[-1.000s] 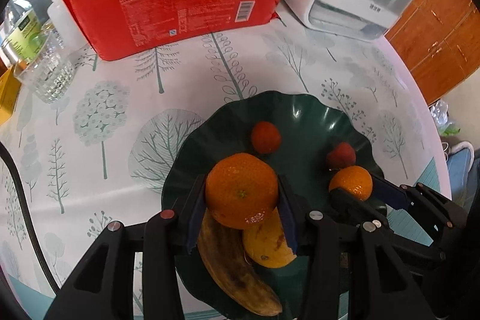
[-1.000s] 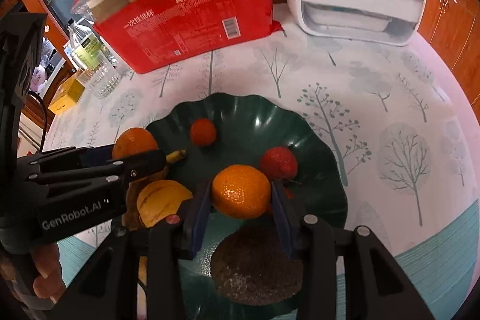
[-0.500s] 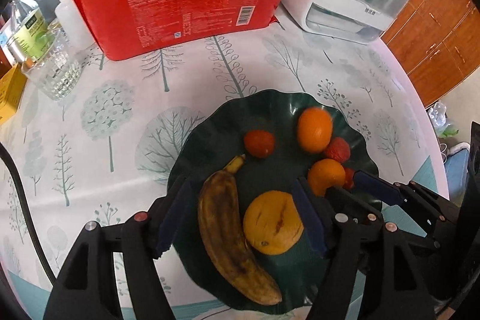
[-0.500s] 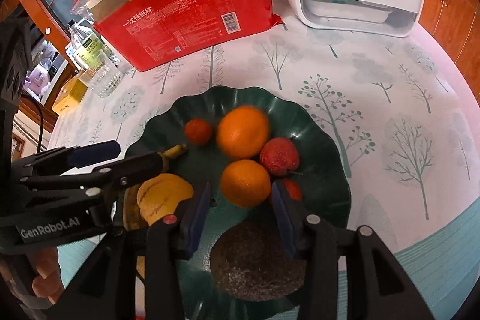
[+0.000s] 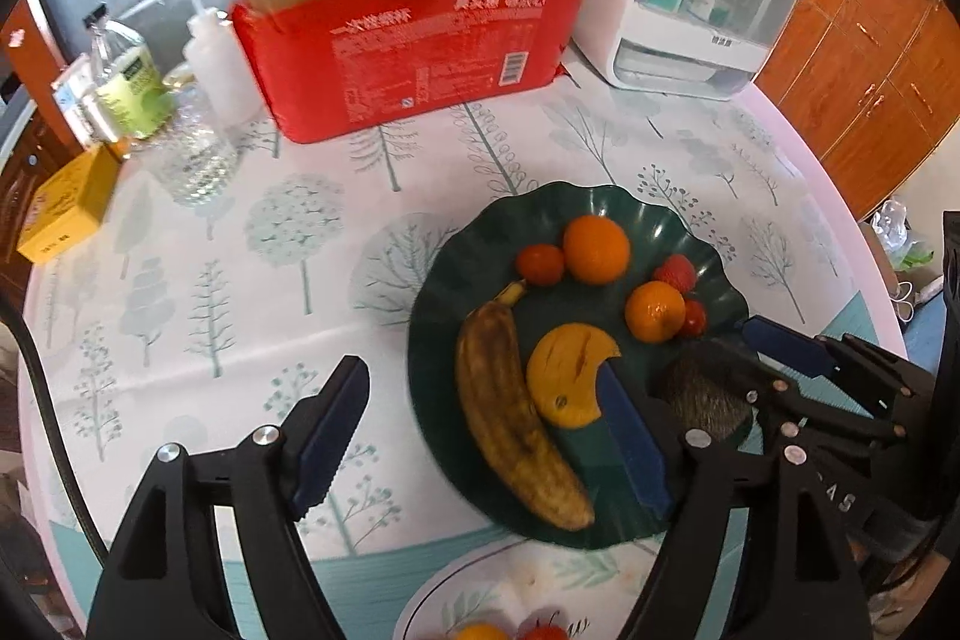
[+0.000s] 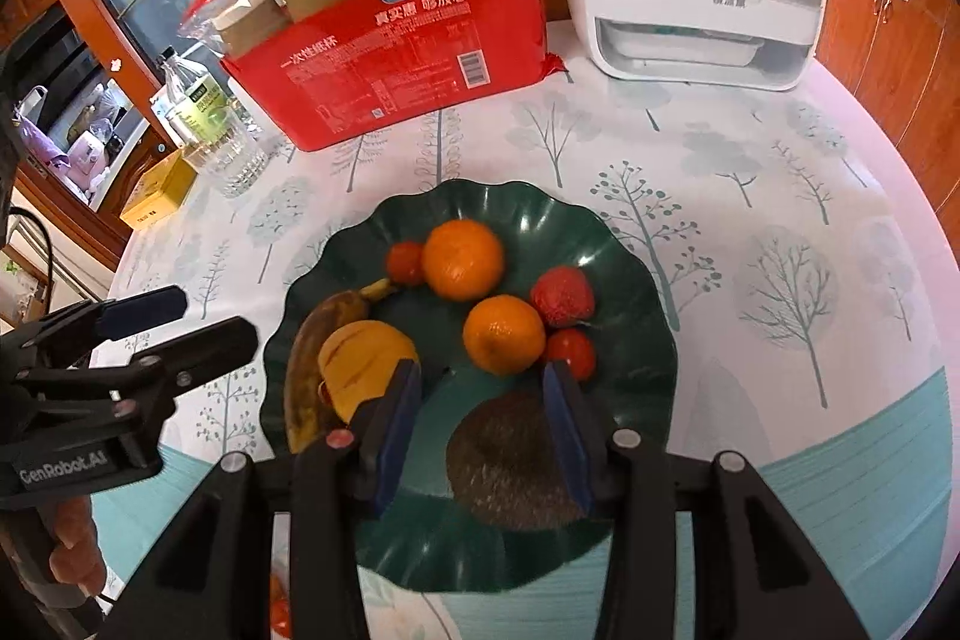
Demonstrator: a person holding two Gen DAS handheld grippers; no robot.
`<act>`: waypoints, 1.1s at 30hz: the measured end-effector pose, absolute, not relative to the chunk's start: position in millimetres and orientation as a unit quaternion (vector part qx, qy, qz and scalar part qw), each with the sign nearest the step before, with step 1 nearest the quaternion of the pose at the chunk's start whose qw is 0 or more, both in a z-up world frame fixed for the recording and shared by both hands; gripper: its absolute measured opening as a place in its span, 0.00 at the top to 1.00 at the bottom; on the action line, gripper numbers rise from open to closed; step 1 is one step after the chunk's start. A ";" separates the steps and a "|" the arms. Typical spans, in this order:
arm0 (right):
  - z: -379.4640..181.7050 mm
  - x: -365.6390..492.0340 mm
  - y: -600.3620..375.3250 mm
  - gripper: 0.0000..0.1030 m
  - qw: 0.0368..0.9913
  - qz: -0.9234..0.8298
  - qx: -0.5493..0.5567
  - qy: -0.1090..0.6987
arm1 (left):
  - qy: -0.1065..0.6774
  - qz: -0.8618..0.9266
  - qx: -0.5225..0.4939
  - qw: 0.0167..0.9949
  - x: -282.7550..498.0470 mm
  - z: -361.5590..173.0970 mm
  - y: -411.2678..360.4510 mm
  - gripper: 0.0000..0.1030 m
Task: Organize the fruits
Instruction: 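Withdraw both tools back toward the white fruit plate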
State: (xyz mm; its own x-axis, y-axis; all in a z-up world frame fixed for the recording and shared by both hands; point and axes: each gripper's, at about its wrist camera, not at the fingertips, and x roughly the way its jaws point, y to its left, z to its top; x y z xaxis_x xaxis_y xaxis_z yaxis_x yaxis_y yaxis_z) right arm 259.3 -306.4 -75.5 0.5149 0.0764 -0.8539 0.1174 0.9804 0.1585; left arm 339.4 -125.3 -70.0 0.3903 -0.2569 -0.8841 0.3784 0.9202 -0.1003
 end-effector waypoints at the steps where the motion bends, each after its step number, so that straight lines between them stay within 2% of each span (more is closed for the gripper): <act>1: -72.7 255.6 -305.7 0.58 0.866 -0.012 0.099 0.491 | 0.516 -0.189 0.058 0.833 335.4 -66.4 -121.5 0.25; 16: -26.5 200.6 -292.8 0.58 0.878 -0.001 0.126 0.462 | 0.485 -0.162 0.044 0.858 271.1 -19.4 -73.8 0.23; 33: 14.9 138.2 -233.4 0.58 0.892 0.074 0.087 0.437 | 0.446 -0.127 0.014 0.886 195.4 21.5 -27.0 0.23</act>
